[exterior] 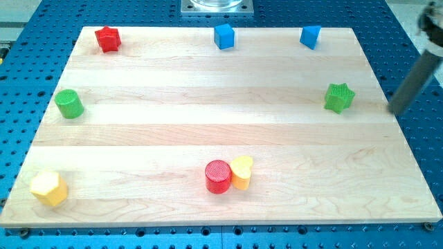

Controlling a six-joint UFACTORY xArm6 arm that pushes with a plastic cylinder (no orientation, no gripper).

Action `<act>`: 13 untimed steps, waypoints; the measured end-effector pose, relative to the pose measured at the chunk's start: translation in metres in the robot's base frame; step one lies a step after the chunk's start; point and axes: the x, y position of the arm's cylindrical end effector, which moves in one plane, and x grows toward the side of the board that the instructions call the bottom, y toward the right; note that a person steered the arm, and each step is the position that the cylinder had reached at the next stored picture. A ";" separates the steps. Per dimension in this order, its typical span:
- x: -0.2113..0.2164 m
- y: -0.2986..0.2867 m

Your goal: Move the green star above the red circle

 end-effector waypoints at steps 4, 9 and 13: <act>-0.019 -0.197; -0.037 -0.321; -0.024 -0.411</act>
